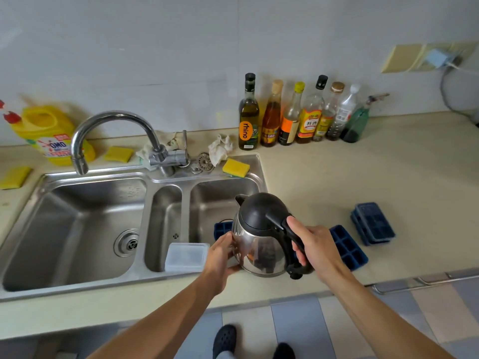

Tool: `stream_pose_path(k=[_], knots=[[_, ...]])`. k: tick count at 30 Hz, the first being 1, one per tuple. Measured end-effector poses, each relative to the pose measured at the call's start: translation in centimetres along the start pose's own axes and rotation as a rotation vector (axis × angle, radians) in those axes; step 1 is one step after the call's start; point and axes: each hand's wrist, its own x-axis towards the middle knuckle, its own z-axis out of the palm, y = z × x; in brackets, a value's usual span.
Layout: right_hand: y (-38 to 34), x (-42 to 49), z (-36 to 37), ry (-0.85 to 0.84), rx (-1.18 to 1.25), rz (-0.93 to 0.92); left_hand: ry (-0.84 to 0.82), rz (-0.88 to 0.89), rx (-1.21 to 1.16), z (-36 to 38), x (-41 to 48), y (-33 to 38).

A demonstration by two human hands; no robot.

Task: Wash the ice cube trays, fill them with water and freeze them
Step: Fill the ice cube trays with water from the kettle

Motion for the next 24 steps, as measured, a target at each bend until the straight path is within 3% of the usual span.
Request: stream_pose_path(k=[24], knots=[[-2.2, -0.3, 3.0, -0.019, -0.112, 0.009, -0.031, -0.091, -0.081, -2.6, -0.6, -0.4]])
